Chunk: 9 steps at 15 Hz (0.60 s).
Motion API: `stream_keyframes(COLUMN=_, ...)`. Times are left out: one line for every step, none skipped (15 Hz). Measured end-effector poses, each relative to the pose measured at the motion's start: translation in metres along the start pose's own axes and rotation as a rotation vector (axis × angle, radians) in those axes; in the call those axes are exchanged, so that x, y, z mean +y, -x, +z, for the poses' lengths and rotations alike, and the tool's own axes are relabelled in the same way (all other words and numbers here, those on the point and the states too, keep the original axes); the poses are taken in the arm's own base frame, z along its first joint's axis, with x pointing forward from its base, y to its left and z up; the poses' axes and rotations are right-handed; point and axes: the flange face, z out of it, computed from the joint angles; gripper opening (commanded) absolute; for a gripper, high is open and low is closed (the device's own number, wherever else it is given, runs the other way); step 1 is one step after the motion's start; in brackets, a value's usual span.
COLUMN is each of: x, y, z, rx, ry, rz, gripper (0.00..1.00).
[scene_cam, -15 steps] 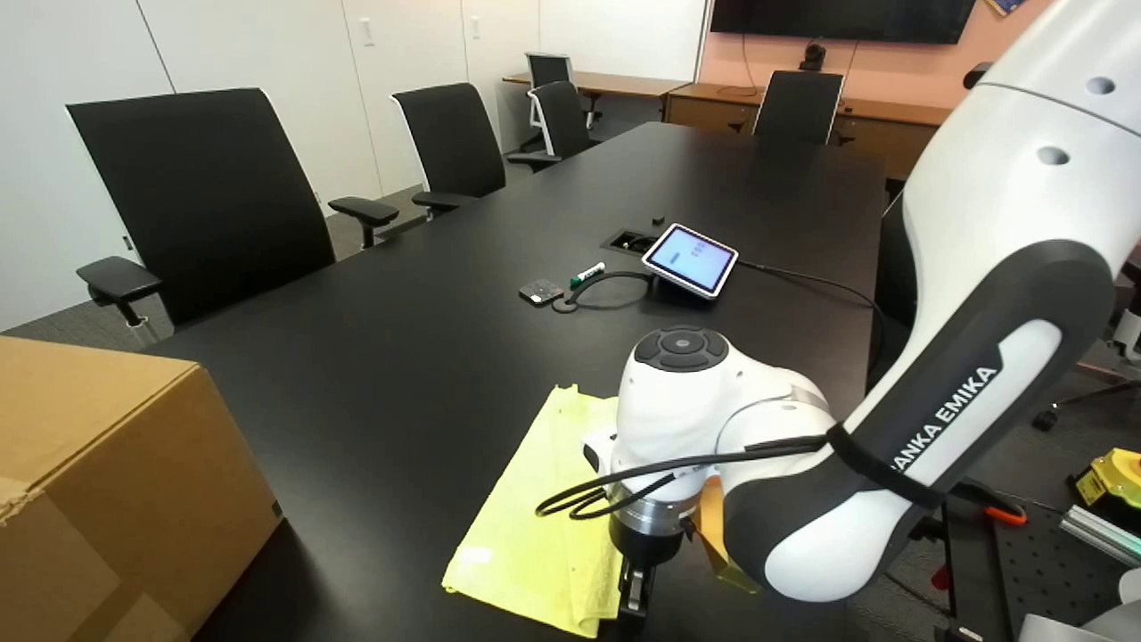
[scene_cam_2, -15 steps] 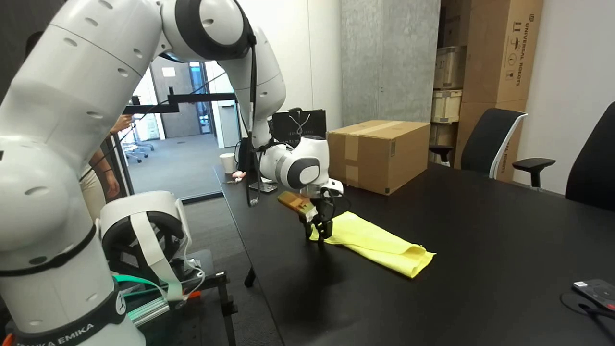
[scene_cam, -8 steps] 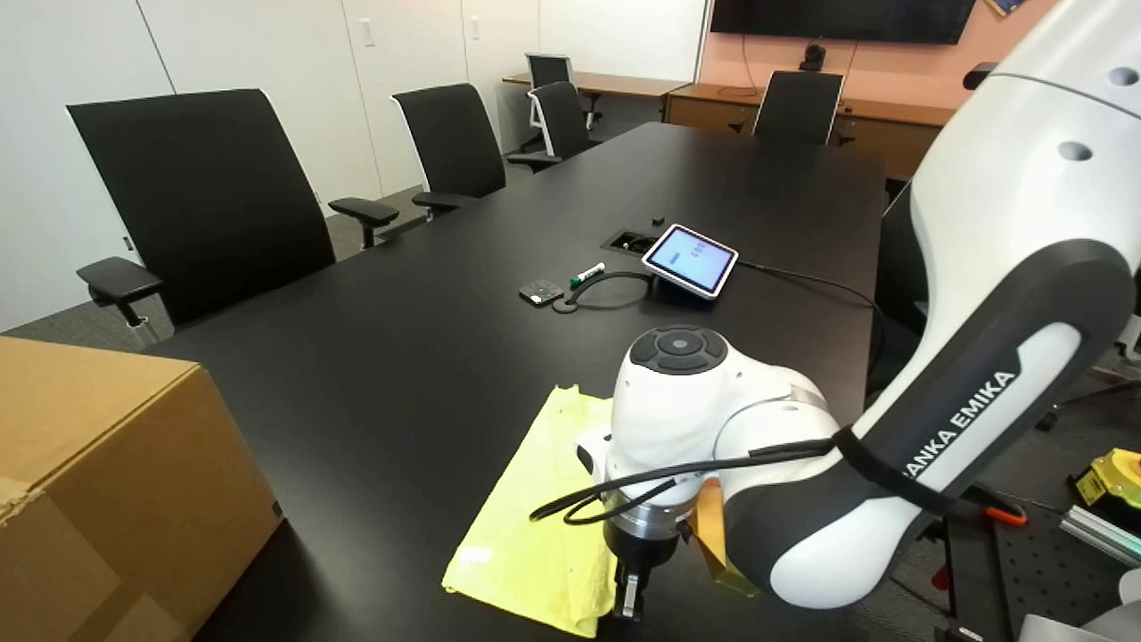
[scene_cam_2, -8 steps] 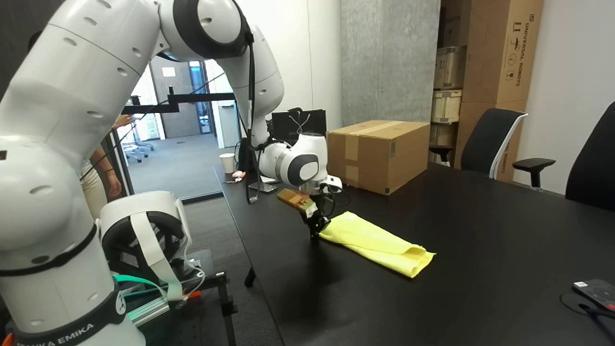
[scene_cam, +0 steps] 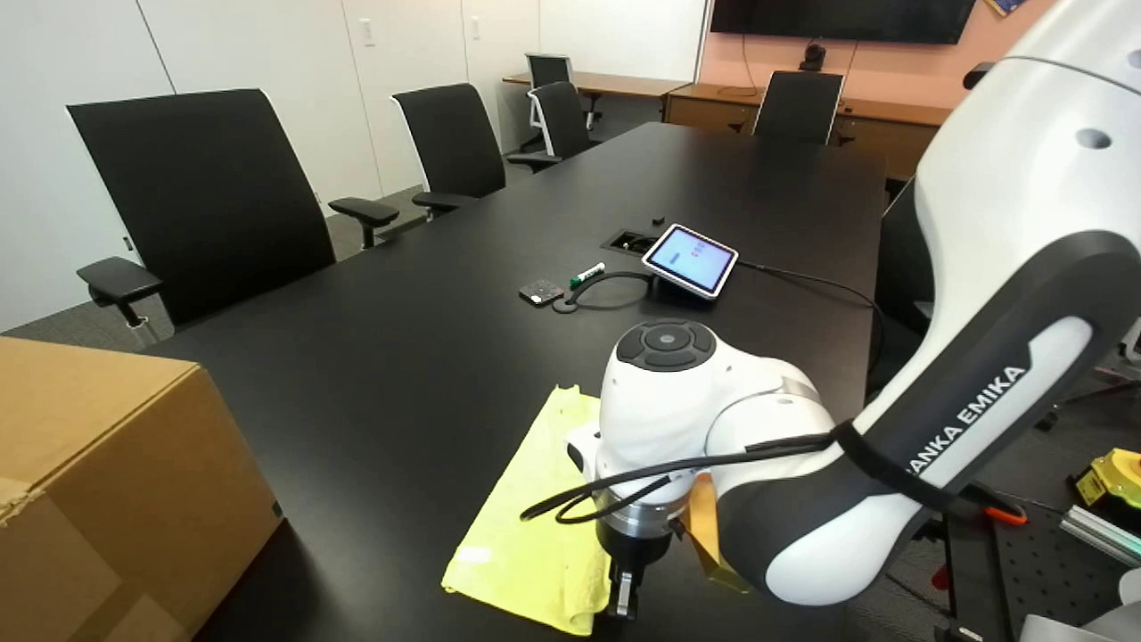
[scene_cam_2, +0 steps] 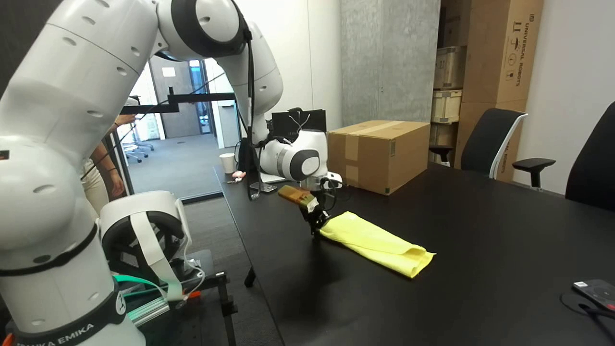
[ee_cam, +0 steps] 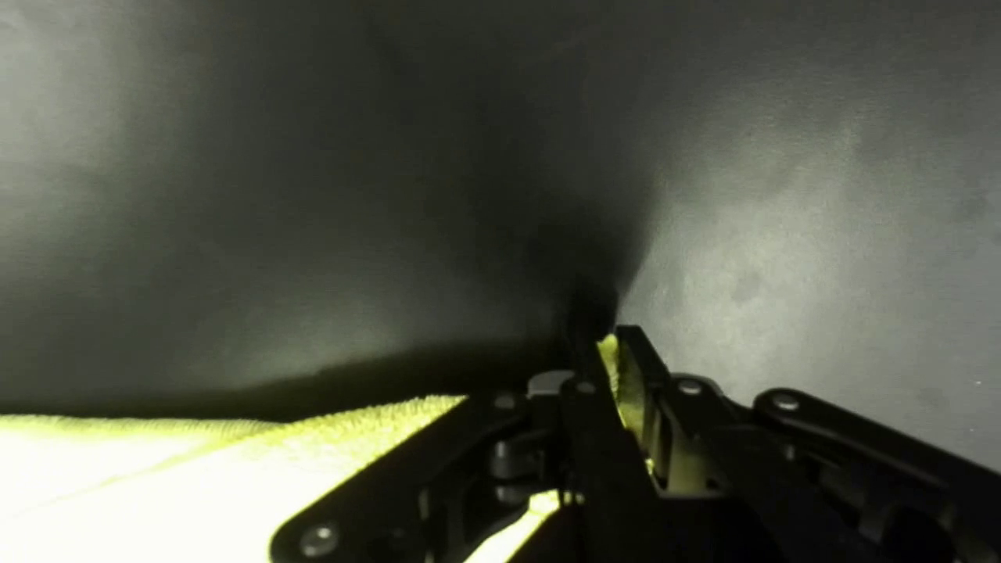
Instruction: Fold the cloth
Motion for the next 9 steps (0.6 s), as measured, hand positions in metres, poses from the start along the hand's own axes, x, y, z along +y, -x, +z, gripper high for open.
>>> stream_keyframes(x=0.0, y=-0.002, z=-0.003, rx=0.0, ry=0.002, rz=-0.001, gripper=0.11)
stream_keyframes(x=0.0, y=-0.005, z=-0.005, rx=0.003, ry=0.003, rz=-0.002, gripper=0.12)
stream_keyframes(x=0.0, y=-0.009, z=-0.008, rx=0.007, ry=0.004, rz=-0.003, gripper=0.11)
stream_keyframes(x=0.0, y=-0.012, z=-0.011, rx=0.012, ry=0.005, rz=-0.004, gripper=0.12)
stream_keyframes(x=0.0, y=-0.015, z=-0.014, rx=0.016, ry=0.005, rz=-0.003, gripper=0.13)
stream_keyframes(x=0.0, y=-0.018, z=-0.016, rx=0.016, ry=0.006, rz=-0.003, gripper=0.13)
stream_keyframes(x=0.0, y=-0.021, z=-0.019, rx=0.013, ry=0.008, rz=-0.004, gripper=0.12)
stream_keyframes(x=0.001, y=-0.024, z=-0.021, rx=0.008, ry=0.012, rz=-0.008, gripper=0.13)
stream_keyframes(x=0.001, y=-0.026, z=-0.023, rx=0.003, ry=0.02, rz=-0.016, gripper=0.12)
